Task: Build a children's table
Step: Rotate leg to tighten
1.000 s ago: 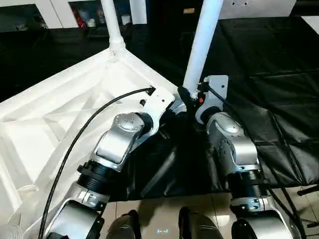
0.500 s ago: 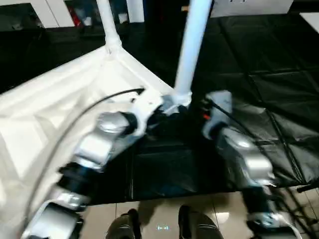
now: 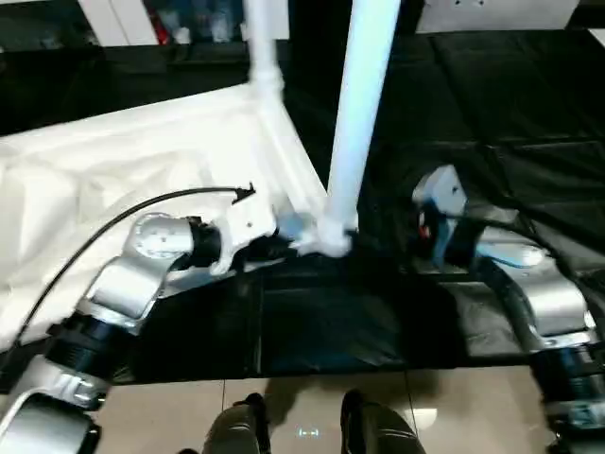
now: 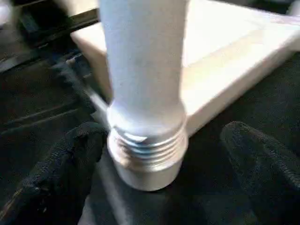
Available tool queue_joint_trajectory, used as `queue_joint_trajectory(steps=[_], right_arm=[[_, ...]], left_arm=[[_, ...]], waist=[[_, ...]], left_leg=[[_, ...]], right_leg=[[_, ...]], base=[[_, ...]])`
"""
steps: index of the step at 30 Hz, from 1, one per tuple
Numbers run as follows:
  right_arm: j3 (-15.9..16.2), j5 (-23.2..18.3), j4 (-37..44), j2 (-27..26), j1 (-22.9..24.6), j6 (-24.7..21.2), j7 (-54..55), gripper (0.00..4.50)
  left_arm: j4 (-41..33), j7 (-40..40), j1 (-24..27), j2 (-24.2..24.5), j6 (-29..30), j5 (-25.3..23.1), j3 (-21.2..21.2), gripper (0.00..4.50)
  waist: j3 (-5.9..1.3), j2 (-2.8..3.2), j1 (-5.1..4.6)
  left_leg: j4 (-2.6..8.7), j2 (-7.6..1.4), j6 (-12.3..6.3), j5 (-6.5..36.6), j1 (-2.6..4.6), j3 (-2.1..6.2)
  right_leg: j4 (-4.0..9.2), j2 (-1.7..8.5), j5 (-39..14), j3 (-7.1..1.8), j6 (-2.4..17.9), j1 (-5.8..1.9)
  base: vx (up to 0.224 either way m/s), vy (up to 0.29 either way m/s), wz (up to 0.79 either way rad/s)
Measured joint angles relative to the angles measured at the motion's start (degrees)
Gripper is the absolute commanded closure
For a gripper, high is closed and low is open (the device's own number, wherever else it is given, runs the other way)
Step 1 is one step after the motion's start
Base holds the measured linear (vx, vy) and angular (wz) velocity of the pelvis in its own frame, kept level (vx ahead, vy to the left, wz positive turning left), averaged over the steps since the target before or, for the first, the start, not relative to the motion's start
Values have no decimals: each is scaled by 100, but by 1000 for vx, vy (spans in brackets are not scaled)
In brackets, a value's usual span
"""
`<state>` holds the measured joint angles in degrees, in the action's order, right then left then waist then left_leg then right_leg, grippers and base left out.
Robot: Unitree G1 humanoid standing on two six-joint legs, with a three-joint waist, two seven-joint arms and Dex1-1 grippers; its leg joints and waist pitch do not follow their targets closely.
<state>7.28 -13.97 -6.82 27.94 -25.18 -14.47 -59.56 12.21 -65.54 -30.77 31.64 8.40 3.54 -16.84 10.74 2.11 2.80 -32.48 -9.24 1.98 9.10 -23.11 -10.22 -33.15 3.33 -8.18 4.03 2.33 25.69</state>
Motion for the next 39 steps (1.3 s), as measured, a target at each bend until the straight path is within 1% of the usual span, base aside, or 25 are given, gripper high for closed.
queue_joint_trajectory(steps=[3,7,8,10,11,12,13,16,17,18,22,23,25,27,28,35,39], right_arm=[[132,5,-96,66,-155,166,-412,5],[338,11,-213,70,-245,287,-689,5],[376,14,-249,68,-247,301,-726,22],[450,16,-276,48,-247,332,-789,22],[460,15,-276,23,-247,333,-834,35],[471,15,-277,6,-247,337,-857,35],[494,16,-279,-6,-247,341,-890,50],[547,16,-326,-28,-265,375,-955,69],[558,17,-353,-28,-275,380,-959,69],[562,18,-380,-27,-284,389,-963,89],[569,21,-475,-26,-347,400,-977,123],[570,21,-475,-26,-349,400,-991,123],[570,21,-475,-26,-349,400,-1039,156],[577,23,-476,-25,-348,400,-1067,163],[578,23,-476,-25,-348,400,-1072,177],[602,22,-473,-24,-334,404,-1073,186],[556,3,-324,-34,-197,325,-997,186]], left_arm=[[22,-370,-9,121,-221,13,-81,450],[22,-586,-40,164,-413,16,-227,450],[23,-618,-48,164,-446,11,-242,450],[40,-653,-66,155,-479,4,-274,450],[51,-656,-76,144,-481,-2,-281,450],[65,-658,-88,135,-485,-4,-288,450],[103,-665,-109,120,-497,-4,-296,450],[153,-669,-124,98,-541,-5,-299,450],[160,-669,-125,97,-559,-6,-301,450],[165,-670,-125,98,-584,-7,-309,450],[172,-685,-125,98,-606,-10,-320,450],[174,-688,-125,98,-611,-10,-321,450],[190,-703,-126,97,-639,-10,-323,450],[200,-734,-126,98,-650,-10,-323,450],[205,-735,-126,98,-662,-10,-323,450],[266,-764,-133,97,-713,-5,-323,450],[277,-778,-134,64,-643,5,-315,450]], waist=[[0,-1,42],[-3,-5,106],[-3,-6,114],[-4,-6,125],[-4,-6,129],[-4,-6,134],[-4,-6,143],[-4,-7,162],[-5,-7,166],[-5,-7,171],[-5,-8,187],[-5,-8,193],[-5,-8,201],[-5,-8,206],[-5,-8,207],[-5,-8,212],[-5,-7,225]], left_leg=[[-10,-3,0,0,1,0],[-23,-4,-1,0,1,0],[-27,-4,-2,1,1,0],[-34,-4,-5,3,3,0],[-37,-4,-6,3,3,0],[-39,-4,-6,3,4,0],[-42,-5,-6,4,4,0],[-53,-6,-9,6,5,0],[-56,-7,-9,6,5,0],[-59,-8,-9,6,5,0],[-68,-11,-9,6,6,1],[-70,-11,-9,6,6,1],[-73,-11,-9,6,6,1],[-76,-11,-9,6,6,1],[-79,-11,-9,6,6,1],[-97,-15,-8,6,8,2],[-104,-16,-3,10,12,3]], right_leg=[[-11,0,1,1,1,0],[-13,1,3,1,4,-8],[-13,2,4,1,5,-10],[-13,2,5,1,7,-17],[-13,3,6,1,7,-18],[-14,3,6,1,7,-20],[-15,3,7,1,7,-21],[-25,3,6,1,7,-23],[-28,3,6,1,7,-23],[-31,3,6,1,7,-23],[-42,2,6,1,7,-23],[-43,2,6,1,7,-23],[-45,3,6,1,7,-23],[-48,3,6,1,7,-23],[-51,2,6,1,7,-23],[-73,2,5,1,4,-22],[-76,3,4,1,3,-28]], base=[[0,0,0],[0,0,0],[0,0,0],[0,0,0],[0,0,0],[0,0,0],[0,0,0],[0,0,0],[0,0,0],[0,0,0],[0,0,0],[0,0,0],[0,0,0],[0,0,0],[0,0,0],[0,0,0],[0,0,0]])
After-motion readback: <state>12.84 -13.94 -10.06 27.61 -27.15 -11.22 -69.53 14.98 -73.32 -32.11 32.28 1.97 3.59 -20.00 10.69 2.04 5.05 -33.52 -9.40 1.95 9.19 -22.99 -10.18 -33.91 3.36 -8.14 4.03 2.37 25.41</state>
